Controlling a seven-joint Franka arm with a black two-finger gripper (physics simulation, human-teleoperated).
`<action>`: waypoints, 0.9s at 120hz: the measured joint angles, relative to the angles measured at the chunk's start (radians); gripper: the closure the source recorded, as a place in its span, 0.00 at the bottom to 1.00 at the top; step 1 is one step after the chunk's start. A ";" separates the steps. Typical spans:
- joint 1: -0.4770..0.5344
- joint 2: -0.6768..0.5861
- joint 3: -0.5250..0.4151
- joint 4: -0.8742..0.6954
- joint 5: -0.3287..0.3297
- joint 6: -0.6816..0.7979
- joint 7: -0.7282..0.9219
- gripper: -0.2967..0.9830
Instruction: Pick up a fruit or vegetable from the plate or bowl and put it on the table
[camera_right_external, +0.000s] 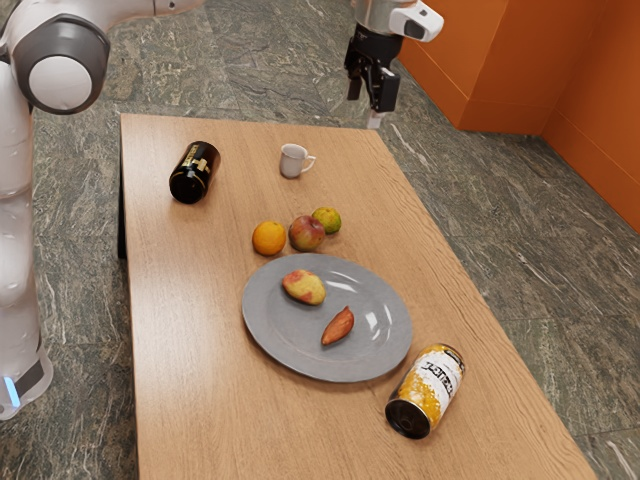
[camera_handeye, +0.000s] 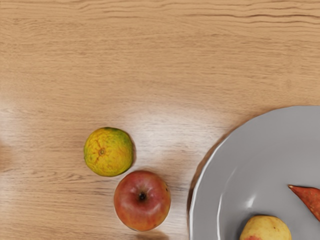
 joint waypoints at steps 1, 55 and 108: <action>0.000 0.000 0.000 0.000 0.000 0.000 0.000 0.23; -0.014 0.009 -0.057 0.199 -0.017 -0.068 0.004 0.23; -0.121 0.157 -0.062 0.174 -0.026 -0.098 0.008 0.23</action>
